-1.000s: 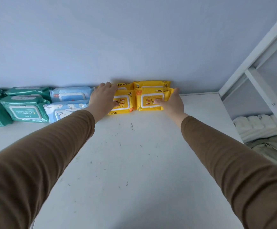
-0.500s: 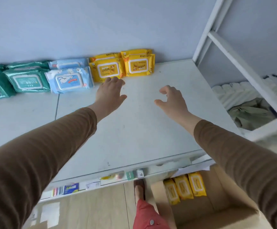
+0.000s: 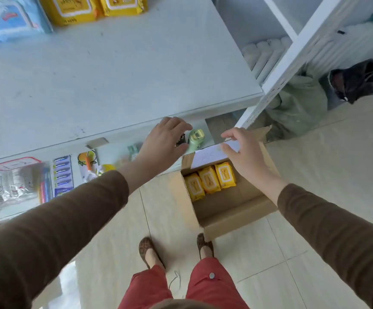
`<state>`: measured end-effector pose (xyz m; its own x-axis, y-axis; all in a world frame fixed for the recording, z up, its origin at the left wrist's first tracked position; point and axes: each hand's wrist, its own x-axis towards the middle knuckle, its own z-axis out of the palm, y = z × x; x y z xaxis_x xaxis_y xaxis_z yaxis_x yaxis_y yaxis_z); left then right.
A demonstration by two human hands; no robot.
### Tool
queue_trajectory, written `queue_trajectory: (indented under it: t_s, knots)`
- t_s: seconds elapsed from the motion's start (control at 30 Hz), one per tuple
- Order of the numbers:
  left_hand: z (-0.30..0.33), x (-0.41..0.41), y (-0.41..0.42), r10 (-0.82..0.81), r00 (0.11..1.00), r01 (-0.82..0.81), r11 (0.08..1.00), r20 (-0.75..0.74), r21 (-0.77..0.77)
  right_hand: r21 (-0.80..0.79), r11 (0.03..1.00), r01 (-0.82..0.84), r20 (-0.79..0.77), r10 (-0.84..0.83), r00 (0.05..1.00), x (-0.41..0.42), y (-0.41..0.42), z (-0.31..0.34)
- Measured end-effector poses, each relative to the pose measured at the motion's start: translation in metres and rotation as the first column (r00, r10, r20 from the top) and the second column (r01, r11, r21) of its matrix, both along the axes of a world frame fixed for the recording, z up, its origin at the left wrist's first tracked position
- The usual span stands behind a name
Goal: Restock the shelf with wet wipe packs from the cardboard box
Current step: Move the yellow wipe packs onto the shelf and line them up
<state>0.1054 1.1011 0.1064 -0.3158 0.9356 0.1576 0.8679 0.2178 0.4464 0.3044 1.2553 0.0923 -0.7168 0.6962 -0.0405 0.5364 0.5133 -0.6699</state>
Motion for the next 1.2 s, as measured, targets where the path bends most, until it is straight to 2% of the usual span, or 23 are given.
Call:
queue_trajectory:
  t_s: [0.17,0.27,0.47,0.6,0.73,0.9,1.03,1.1,1.2]
  knots:
    - [-0.091,0.072,0.024,-0.050,0.996,0.062,0.982,0.071,-0.178,-0.243,0.953,0.181,0.153,-0.147,0.977,0.070,0.034,-0.093]
    - [-0.159,0.099,0.042,-0.071,0.994,0.093,0.941,0.079,-0.326,-0.338,0.906,0.256,0.283,-0.162,0.945,0.100,0.054,-0.160]
    - [-0.286,0.119,0.089,-0.237,0.971,0.178,0.778,-0.019,-0.602,-0.438,0.813,0.384,0.450,-0.171,0.876,0.130,0.090,-0.294]
    - [-0.370,0.113,0.112,-0.482,0.862,0.225,0.643,-0.159,-0.732,-0.407,0.799,0.442,0.521,-0.194,0.831,0.129,0.115,-0.379]
    - [-0.447,0.108,0.128,-0.646,0.740,0.265,0.538,-0.189,-0.800,-0.400,0.789,0.467,0.554,-0.197,0.808,0.117,0.135,-0.454]
    - [-0.516,0.104,0.129,-0.687,0.706,0.252,0.470,-0.171,-0.846,-0.378,0.779,0.500,0.577,-0.225,0.785,0.093,0.141,-0.523]
    - [-0.544,0.098,0.123,-0.721,0.658,0.295,0.510,-0.214,-0.808,-0.260,0.817,0.515,0.616,-0.270,0.740,0.084,0.139,-0.547]
    - [-0.547,0.093,0.122,-0.724,0.646,0.289,0.525,-0.242,-0.801,-0.267,0.773,0.576,0.599,-0.335,0.727,0.084,0.140,-0.555]
    - [-0.542,0.096,0.124,-0.727,0.623,0.236,0.528,-0.290,-0.816,-0.334,0.735,0.590,0.595,-0.321,0.737,0.082,0.143,-0.561]
